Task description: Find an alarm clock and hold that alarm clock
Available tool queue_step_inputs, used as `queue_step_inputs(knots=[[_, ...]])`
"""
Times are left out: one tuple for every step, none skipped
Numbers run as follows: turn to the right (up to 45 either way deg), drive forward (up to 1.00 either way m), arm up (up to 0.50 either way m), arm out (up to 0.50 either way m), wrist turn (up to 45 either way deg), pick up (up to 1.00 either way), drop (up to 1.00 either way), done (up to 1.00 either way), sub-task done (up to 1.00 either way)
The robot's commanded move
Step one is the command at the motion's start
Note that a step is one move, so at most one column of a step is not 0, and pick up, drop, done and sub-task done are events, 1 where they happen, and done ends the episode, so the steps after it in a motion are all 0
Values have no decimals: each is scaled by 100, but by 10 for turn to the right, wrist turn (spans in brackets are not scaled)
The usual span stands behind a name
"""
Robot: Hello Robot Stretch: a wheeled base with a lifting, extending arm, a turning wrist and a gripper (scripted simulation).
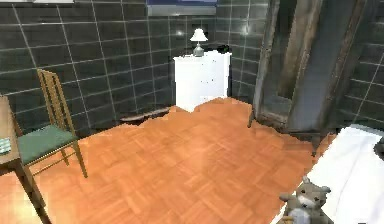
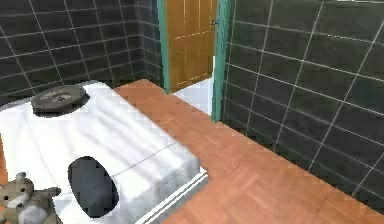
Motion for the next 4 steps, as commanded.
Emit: queue_step_inputs(knots=[[-420, 0, 0, 0, 0, 0, 0, 0, 0], [0, 30, 0, 0, 0, 0, 0, 0, 0], [330, 0, 0, 0, 0, 0, 0, 0, 0], [0, 75, 0, 0, 0, 0, 0, 0, 0]])
